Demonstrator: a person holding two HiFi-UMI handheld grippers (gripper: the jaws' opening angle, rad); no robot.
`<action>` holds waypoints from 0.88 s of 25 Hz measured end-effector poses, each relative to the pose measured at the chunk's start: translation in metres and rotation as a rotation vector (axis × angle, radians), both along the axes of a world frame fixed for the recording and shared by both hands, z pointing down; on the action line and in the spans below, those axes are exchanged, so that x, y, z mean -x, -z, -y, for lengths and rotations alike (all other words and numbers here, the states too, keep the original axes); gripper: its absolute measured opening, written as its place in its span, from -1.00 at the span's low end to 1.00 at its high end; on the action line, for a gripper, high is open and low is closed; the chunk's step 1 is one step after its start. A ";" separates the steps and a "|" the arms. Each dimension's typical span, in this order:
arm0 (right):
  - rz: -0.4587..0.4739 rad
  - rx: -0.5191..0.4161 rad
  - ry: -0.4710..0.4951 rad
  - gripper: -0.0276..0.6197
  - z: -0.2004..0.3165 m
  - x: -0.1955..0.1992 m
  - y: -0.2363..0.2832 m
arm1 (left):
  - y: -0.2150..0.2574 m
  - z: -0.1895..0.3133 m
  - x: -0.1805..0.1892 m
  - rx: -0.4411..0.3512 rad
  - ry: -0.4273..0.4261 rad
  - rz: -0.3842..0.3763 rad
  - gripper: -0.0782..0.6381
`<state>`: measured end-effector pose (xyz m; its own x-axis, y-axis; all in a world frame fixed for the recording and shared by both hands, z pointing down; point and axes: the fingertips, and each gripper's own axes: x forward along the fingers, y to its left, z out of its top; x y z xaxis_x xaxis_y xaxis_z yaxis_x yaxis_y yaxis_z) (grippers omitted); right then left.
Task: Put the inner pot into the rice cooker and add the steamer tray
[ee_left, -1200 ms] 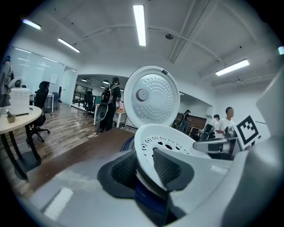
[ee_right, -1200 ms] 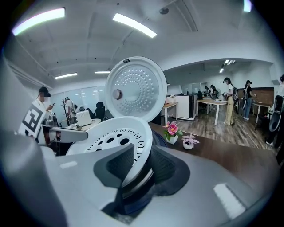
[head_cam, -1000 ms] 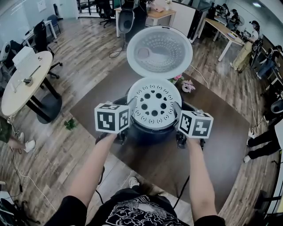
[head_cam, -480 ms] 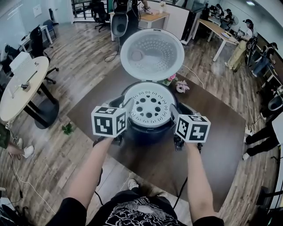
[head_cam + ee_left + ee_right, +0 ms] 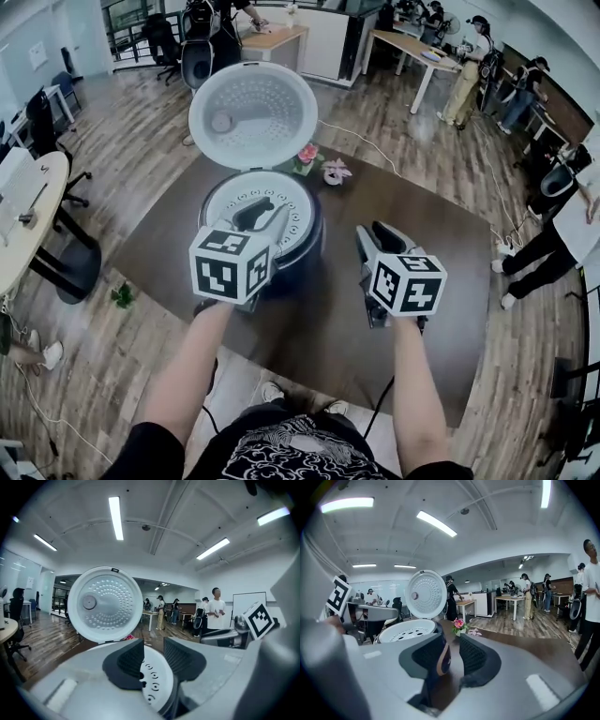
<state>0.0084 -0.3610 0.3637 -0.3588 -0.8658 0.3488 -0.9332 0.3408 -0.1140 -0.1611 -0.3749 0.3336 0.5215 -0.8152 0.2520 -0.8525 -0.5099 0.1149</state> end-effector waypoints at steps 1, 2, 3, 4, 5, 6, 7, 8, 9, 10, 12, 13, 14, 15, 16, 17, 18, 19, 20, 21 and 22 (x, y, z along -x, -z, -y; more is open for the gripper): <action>-0.002 -0.007 -0.009 -0.55 -0.005 -0.009 0.002 | 0.001 -0.003 -0.012 -0.006 -0.019 0.002 -0.41; -0.003 -0.015 -0.019 -0.57 -0.011 -0.019 0.003 | 0.001 -0.006 -0.024 -0.010 -0.038 0.004 -0.44; -0.002 -0.024 -0.030 -0.61 -0.016 -0.029 0.004 | 0.000 -0.009 -0.036 -0.012 -0.055 0.005 -0.45; 0.000 -0.034 -0.042 -0.65 -0.021 -0.040 0.005 | -0.002 -0.011 -0.048 -0.011 -0.071 0.007 -0.46; 0.002 -0.042 -0.052 -0.68 -0.026 -0.050 0.007 | -0.005 -0.015 -0.060 -0.010 -0.087 0.012 -0.48; 0.002 -0.050 -0.062 -0.71 -0.031 -0.060 0.008 | -0.008 -0.018 -0.071 -0.010 -0.100 0.020 -0.48; 0.001 -0.056 -0.072 -0.73 -0.035 -0.068 0.009 | -0.010 -0.021 -0.080 -0.012 -0.113 0.028 -0.49; -0.001 -0.061 -0.081 -0.74 -0.040 -0.075 0.010 | -0.011 -0.024 -0.088 -0.015 -0.125 0.034 -0.51; -0.003 -0.066 -0.090 -0.76 -0.045 -0.082 0.011 | -0.011 -0.027 -0.095 -0.018 -0.135 0.037 -0.53; -0.004 -0.072 -0.099 -0.78 -0.050 -0.088 0.012 | -0.011 -0.030 -0.101 -0.020 -0.142 0.037 -0.56; -0.006 -0.086 -0.114 -0.82 -0.058 -0.100 0.014 | -0.012 -0.034 -0.111 -0.025 -0.146 0.038 -0.62; -0.007 -0.093 -0.121 -0.85 -0.062 -0.107 0.015 | -0.013 -0.036 -0.116 -0.026 -0.146 0.041 -0.66; -0.008 -0.100 -0.129 -0.90 -0.066 -0.113 0.016 | -0.014 -0.038 -0.120 -0.027 -0.145 0.044 -0.70; -0.009 -0.106 -0.135 -0.92 -0.069 -0.118 0.017 | -0.016 -0.039 -0.124 -0.027 -0.144 0.047 -0.73; -0.008 -0.110 -0.140 -0.92 -0.072 -0.123 0.017 | -0.017 -0.040 -0.126 -0.027 -0.143 0.048 -0.75; -0.008 -0.114 -0.142 -0.92 -0.074 -0.125 0.018 | -0.018 -0.041 -0.127 -0.027 -0.139 0.048 -0.77; -0.009 -0.117 -0.143 -0.92 -0.075 -0.128 0.018 | -0.018 -0.041 -0.128 -0.026 -0.135 0.046 -0.77; -0.012 -0.120 -0.144 -0.92 -0.076 -0.130 0.019 | -0.018 -0.041 -0.128 -0.025 -0.131 0.043 -0.77; -0.014 -0.124 -0.145 -0.92 -0.077 -0.132 0.020 | -0.019 -0.042 -0.129 -0.024 -0.127 0.040 -0.77; -0.014 -0.128 -0.146 -0.92 -0.078 -0.134 0.020 | -0.020 -0.042 -0.130 -0.023 -0.125 0.038 -0.77; -0.011 -0.131 -0.148 -0.92 -0.079 -0.136 0.020 | -0.021 -0.043 -0.130 -0.023 -0.123 0.038 -0.77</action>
<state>0.1442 -0.2821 0.3442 -0.2209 -0.9470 0.2331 -0.9752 0.2110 -0.0672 -0.0313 -0.3322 0.3544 0.6085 -0.7514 0.2552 -0.7869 -0.6130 0.0712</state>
